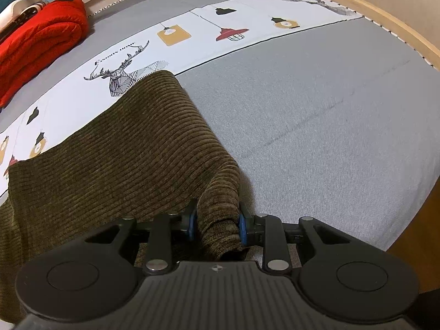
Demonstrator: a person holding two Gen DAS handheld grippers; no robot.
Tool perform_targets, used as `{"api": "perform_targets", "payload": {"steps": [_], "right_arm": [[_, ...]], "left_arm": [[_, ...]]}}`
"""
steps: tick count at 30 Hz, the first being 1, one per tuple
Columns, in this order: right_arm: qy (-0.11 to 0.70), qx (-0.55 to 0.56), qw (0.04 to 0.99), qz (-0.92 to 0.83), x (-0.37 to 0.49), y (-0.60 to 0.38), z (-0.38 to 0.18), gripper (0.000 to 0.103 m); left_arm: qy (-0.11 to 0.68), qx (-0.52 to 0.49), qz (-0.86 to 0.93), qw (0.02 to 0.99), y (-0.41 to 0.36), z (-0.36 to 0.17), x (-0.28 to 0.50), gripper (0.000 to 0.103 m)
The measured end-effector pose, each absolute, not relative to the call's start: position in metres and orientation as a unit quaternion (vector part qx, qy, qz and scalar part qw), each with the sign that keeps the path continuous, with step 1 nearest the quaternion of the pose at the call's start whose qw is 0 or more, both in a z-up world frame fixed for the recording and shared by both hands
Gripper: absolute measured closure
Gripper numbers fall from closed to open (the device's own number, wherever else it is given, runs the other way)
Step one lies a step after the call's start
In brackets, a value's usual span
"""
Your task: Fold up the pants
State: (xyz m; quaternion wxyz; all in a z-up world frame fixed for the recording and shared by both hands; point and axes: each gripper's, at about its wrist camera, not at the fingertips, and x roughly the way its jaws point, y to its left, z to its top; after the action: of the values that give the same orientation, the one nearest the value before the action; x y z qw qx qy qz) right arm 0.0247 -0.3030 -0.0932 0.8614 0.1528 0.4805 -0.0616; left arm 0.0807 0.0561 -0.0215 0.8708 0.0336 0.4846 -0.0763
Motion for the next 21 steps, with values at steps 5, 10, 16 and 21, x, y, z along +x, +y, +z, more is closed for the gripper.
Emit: {"api": "perform_targets", "payload": {"steps": [5, 10, 16, 21], "right_arm": [[0.447, 0.112, 0.886, -0.047, 0.013, -0.286, -0.064, 0.077], [0.361, 0.014, 0.932, 0.022, -0.017, -0.232, -0.006, 0.078], [0.272, -0.097, 0.951, 0.115, -0.064, -0.151, 0.026, 0.078], [0.257, -0.144, 0.943, 0.154, -0.087, -0.104, 0.020, 0.079]], "left_arm": [[0.486, 0.012, -0.078, 0.871, 0.063, -0.019, 0.079, 0.048], [0.486, -0.087, -0.124, 0.861, 0.073, -0.012, 0.080, 0.040], [0.481, -0.180, -0.266, 0.816, 0.052, -0.007, 0.069, 0.019], [0.487, -0.197, -0.281, 0.803, 0.039, -0.014, 0.071, 0.018]]}}
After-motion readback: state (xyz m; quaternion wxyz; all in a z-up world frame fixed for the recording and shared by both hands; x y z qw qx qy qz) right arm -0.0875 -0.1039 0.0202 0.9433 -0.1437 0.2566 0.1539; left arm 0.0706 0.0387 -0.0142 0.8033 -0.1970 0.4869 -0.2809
